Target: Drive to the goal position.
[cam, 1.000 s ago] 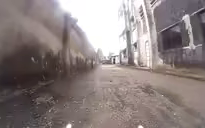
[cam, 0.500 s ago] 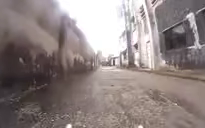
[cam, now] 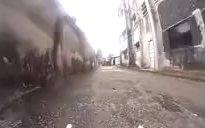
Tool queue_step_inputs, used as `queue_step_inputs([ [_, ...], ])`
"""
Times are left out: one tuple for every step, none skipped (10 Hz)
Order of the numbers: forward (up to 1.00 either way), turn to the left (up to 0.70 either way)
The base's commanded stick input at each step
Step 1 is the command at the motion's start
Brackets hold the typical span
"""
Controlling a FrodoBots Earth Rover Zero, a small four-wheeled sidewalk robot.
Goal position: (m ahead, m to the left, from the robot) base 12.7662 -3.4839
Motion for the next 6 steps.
queue_step_inputs([
  [0.7, 0.0],
  [0.7, 0.0],
  [0.7, 0.0],
  [0.7, 0.0],
  [0.7, 0.0],
  [0.7, 0.0],
])
